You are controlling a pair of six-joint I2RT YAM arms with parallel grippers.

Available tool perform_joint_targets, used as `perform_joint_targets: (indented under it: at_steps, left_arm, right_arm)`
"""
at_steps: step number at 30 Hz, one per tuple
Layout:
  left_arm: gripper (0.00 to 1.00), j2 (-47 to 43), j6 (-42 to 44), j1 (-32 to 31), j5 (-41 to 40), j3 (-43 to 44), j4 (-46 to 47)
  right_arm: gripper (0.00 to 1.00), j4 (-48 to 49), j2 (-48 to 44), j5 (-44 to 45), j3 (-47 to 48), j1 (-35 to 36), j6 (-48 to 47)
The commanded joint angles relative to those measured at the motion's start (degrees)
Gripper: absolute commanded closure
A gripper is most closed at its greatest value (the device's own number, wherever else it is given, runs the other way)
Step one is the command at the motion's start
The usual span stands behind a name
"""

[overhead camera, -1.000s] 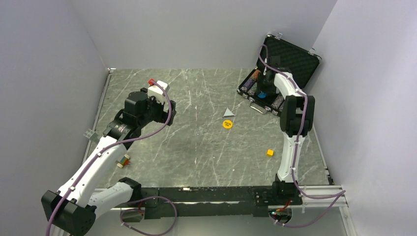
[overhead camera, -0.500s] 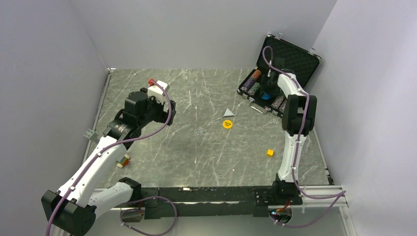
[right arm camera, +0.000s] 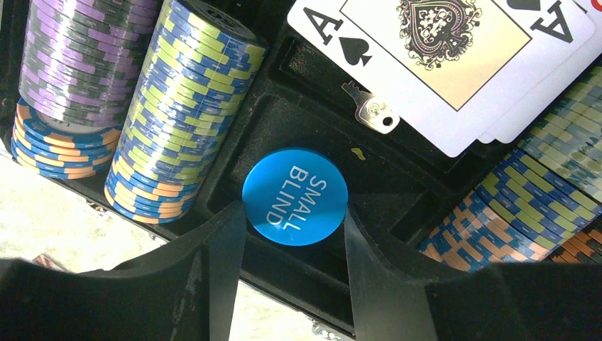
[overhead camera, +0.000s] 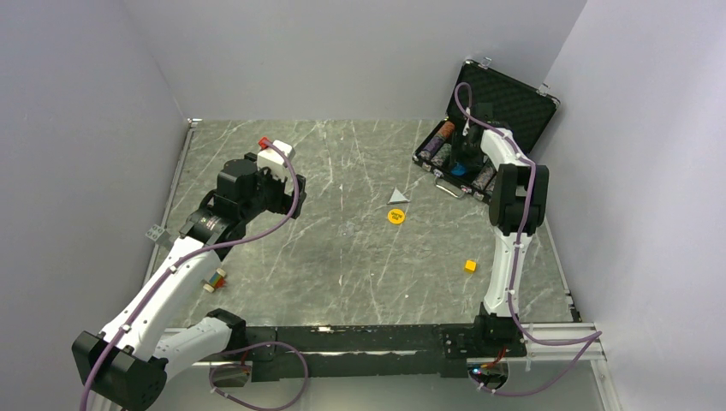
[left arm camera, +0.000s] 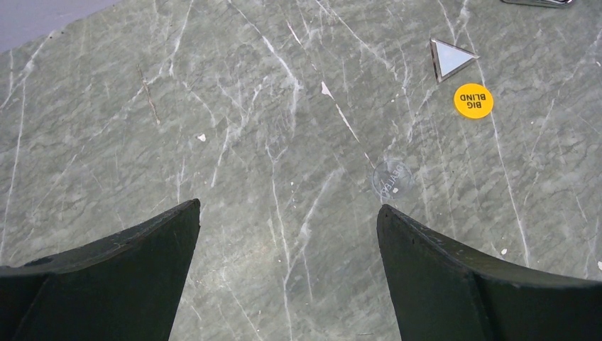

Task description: Pack up texas hold em set

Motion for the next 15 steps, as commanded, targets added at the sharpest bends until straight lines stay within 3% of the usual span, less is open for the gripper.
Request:
perform_joint_targets:
  at_steps: [1, 10, 15]
  left_arm:
    - [0.02, -0.1, 0.7, 0.2, -0.4, 0.2, 0.5]
    - [0.02, 0.1, 0.7, 0.2, -0.4, 0.4, 0.4]
    - [0.02, 0.0, 0.6, 0.2, -0.5, 0.4, 0.4]
  right_arm:
    - [0.48, 1.1, 0.2, -0.6, 2.8, 0.0, 0.6]
    - [0.33, 0.7, 0.2, -0.7, 3.6, -0.1, 0.7]
    - [0.31, -0.1, -0.7, 0.0, 5.0, -0.1, 0.5]
